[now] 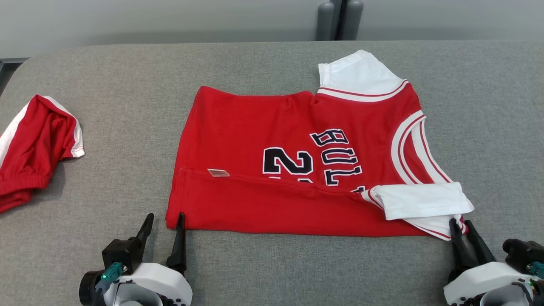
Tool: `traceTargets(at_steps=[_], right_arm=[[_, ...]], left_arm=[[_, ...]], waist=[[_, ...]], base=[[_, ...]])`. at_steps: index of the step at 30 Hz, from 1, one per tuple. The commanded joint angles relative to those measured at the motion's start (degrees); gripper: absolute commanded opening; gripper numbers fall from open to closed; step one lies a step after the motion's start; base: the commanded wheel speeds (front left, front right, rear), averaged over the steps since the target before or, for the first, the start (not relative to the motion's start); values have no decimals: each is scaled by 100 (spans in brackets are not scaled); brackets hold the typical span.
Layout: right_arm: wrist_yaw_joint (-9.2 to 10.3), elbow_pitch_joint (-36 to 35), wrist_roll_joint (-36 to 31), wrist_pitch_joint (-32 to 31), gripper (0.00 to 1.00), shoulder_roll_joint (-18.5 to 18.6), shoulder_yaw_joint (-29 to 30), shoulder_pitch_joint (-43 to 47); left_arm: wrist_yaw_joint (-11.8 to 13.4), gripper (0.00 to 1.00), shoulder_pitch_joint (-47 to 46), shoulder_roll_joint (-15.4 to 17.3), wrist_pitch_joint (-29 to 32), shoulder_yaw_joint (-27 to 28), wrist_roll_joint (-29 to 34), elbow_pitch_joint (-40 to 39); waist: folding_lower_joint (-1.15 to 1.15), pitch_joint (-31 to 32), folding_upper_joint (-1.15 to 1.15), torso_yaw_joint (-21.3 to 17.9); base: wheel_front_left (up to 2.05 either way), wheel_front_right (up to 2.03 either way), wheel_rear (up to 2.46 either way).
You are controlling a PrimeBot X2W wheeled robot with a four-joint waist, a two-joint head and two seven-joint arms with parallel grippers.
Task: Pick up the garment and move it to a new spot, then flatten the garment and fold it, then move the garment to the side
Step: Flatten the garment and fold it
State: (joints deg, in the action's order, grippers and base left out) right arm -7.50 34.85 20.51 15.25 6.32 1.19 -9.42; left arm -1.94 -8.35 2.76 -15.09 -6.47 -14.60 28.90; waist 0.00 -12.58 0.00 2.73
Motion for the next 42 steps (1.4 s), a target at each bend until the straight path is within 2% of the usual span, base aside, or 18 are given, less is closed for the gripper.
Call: traceTargets(at_steps=[1, 11, 25, 26, 27, 28, 32, 37, 42], right_arm=[[2, 18, 39, -19, 0, 16, -45, -10], [5, -256, 240, -11, 0, -22, 194, -252], [2, -184, 271, -11, 0, -100, 71, -461], [2, -175, 267, -11, 0, -100, 67, -468], [2, -167, 272, -11, 0, -101, 62, -477], [2, -164, 276, -11, 0, -99, 57, -488], [2, -142, 317, -11, 0, -103, 75, -500], [2, -85, 416, -10, 0, -102, 98, -565], [2, -41, 523, -11, 0, 29, 94, -746]], left_arm=[[-24, 100, -57, 28, -11, -10, -34, -42], [-140, 100, -180, 28, -11, -100, -138, -43], [-352, 100, -416, 25, 2, -448, -780, 747], [-357, 64, -442, 22, 3, -477, -809, 804], [-372, 35, -460, 19, 5, -510, -854, 856], [-390, 0, -481, 18, 11, -558, -849, 906], [-455, 0, -540, 5, 14, -680, -947, 996], [-497, 0, -591, 34, -8, -527, -994, 632], [-513, 0, -558, 29, -10, -260, -757, 140]], waist=[[0, -13, 0, -20], [0, -72, 0, -90], [0, -134, 0, -104], [0, -139, 0, -108], [0, -143, 0, -111], [0, -145, 0, -113], [0, -132, 0, -115], [0, -30, 0, -91], [0, 258, 0, -64]], base=[[0, 0, 0], [0, 0, 0], [0, 0, 0], [0, 0, 0], [0, 0, 0], [0, 0, 0], [0, 0, 0], [0, 0, 0], [0, 0, 0]])
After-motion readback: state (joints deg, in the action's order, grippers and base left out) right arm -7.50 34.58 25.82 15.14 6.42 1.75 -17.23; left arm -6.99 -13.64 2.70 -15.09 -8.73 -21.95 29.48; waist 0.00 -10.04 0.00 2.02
